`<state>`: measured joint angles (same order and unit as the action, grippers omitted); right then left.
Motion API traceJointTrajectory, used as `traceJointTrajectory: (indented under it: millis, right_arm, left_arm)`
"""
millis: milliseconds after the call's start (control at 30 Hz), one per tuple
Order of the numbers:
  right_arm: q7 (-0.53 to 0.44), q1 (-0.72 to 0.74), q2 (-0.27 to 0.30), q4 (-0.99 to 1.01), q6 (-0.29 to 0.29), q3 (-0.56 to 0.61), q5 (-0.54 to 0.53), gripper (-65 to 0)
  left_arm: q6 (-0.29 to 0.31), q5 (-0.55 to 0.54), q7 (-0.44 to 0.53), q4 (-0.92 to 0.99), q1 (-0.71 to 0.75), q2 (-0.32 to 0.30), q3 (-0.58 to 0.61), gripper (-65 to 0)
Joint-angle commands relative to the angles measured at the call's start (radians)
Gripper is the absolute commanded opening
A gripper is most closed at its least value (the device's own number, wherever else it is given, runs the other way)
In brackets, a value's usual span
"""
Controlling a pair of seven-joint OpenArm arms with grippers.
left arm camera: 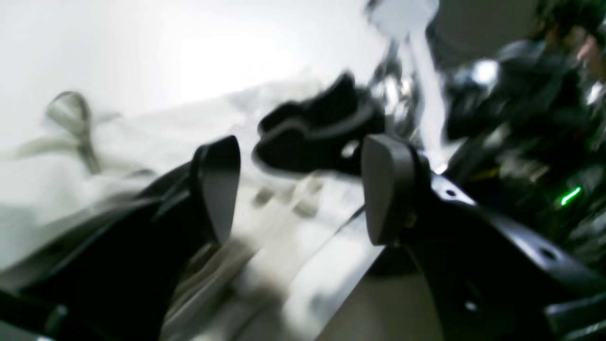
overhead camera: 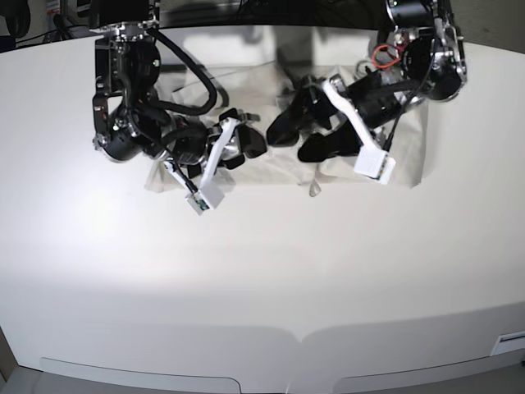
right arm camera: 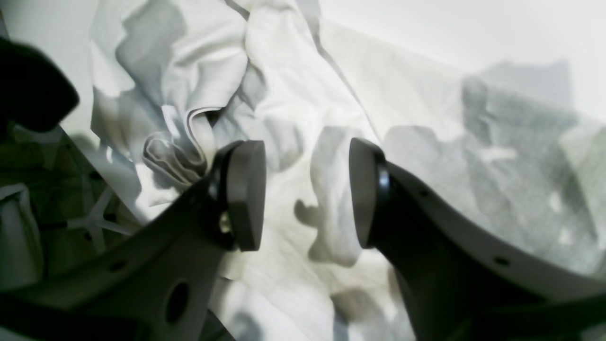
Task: Fold the T-shirt properly
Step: 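Fold the strip end with the left gripper toward the right gripper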
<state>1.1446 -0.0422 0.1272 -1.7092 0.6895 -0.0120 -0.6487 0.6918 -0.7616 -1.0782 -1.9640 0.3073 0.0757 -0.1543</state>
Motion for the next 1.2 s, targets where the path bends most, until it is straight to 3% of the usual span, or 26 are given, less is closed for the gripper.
traceJointTrajectory:
  millis: [0,133,267,433,633,833,1000,1167]
  right_arm:
    - [-0.01,0.013,0.0,-0.017,0.006,-0.002,-0.016,-36.1]
    - [0.0,0.014,0.003,-0.017,0.006,-0.002,-0.016,-36.1]
    - [0.0,0.014,0.003,-0.017,0.006,-0.002,-0.016,-36.1]
    - [0.0,0.013,0.003,-0.017,0.006,-0.002,-0.016,-36.1]
    - [0.0,0.013,0.003,-0.017,0.006,-0.002,-0.017,-36.1]
    - [0.0,0.014,0.003,-0.017,0.006,-0.002,-0.025,-36.1]
    - [-0.001,0.014,0.003,-0.017,0.006,-0.002,-0.035,-36.1]
    - [-0.005,0.014,0.003,-0.017,0.006,-0.002,-0.035,-36.1]
  left_arm:
    - [0.006,0.021,0.022,-0.019,-0.005,-0.029,-0.002,-25.1]
    - [0.006,0.179,0.117,-0.018,0.052,-0.132,-0.004,-25.1]
    - [0.006,0.187,0.292,-0.018,0.154,-0.2,-0.004,-25.1]
    - [0.006,0.291,0.504,0.014,0.243,-0.212,-0.002,-25.1]
    - [0.006,0.294,0.636,0.212,0.232,-0.197,-0.001,-25.1]
    - [0.006,0.29,0.614,0.266,0.205,-0.131,0.0,-25.1]
    - [0.006,0.255,0.489,0.266,0.208,-0.053,0.01,-25.1]
    - [0.006,0.203,0.471,0.266,0.208,-0.021,0.127,-25.5]
